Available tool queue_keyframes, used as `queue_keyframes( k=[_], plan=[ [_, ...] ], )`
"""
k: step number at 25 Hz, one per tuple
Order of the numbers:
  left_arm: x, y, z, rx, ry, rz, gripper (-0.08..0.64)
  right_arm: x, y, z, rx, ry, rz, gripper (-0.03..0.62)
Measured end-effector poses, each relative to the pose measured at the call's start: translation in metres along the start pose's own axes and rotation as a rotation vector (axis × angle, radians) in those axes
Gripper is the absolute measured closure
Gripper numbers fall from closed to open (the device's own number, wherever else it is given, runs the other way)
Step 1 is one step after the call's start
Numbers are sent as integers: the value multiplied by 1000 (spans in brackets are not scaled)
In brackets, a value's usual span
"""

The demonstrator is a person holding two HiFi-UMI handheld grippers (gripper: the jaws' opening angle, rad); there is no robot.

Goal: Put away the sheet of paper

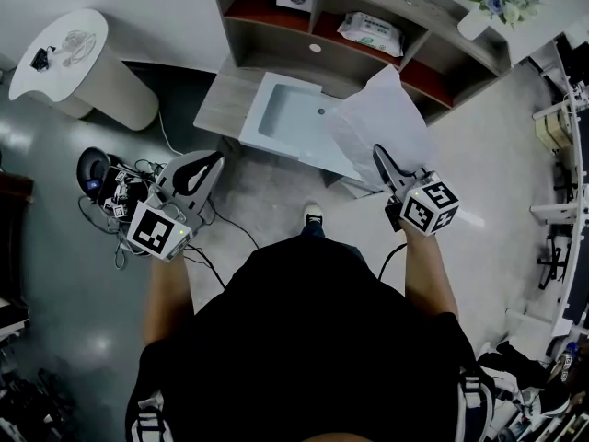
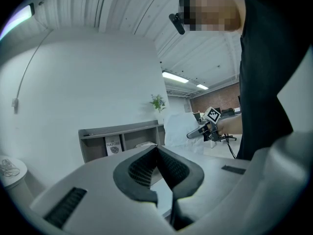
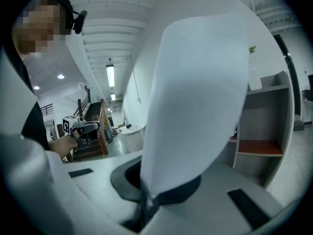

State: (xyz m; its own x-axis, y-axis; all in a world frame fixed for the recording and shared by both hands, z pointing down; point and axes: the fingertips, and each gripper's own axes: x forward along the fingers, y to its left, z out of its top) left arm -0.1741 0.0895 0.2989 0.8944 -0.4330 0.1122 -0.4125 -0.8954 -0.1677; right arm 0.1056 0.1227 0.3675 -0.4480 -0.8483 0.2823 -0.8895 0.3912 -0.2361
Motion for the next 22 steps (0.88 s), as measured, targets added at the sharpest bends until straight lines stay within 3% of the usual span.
queue_keyframes(
  k=[22],
  plan=[
    [68, 22, -21, -24, 62, 10, 538, 47, -60, -6, 14, 72, 67, 578]
  ],
)
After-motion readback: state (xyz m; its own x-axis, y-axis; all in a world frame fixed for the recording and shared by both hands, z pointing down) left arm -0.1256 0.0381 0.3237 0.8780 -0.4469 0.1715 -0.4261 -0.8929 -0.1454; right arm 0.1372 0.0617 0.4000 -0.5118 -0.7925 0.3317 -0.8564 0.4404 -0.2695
